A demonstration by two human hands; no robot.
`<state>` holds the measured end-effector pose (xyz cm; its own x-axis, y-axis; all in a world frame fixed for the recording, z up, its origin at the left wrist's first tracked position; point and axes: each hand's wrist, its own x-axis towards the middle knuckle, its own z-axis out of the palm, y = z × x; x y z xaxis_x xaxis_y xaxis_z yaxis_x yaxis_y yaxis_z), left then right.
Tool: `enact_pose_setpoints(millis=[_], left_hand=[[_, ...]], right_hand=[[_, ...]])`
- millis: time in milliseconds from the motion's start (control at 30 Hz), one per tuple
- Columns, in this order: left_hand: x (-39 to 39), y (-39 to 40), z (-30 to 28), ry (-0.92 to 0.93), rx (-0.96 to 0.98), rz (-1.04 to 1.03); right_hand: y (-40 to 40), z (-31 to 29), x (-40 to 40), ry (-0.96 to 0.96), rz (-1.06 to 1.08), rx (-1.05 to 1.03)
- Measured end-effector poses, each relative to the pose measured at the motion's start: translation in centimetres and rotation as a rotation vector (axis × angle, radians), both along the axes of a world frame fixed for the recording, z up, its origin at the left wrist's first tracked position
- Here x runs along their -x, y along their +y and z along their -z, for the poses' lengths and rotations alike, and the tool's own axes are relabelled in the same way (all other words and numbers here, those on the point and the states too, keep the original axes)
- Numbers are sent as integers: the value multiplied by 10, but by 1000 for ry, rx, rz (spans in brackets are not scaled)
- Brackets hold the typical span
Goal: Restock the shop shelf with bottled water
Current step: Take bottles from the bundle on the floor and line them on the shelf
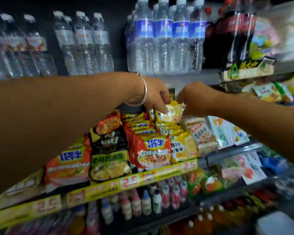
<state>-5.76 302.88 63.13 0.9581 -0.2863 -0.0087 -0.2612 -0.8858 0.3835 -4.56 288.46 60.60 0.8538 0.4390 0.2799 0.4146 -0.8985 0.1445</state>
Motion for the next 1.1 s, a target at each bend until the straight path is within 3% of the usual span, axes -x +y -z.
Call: enact_pose_setpoints(millis=[200, 400, 800, 933, 1100], left_hand=[[-20, -53, 149, 217, -130, 29], [-34, -76, 336, 443, -88, 65], [-8, -46, 724, 597, -71, 61], [8, -38, 825, 688, -82, 73], [14, -35, 908, 678, -86, 53]], right_hand=[[-54, 143, -12, 276, 10, 35], [-79, 328, -28, 555, 72, 10], [-49, 712, 9, 998, 225, -149], [-43, 808, 25, 1102, 282, -144], [-36, 906, 37, 1185, 419, -210]])
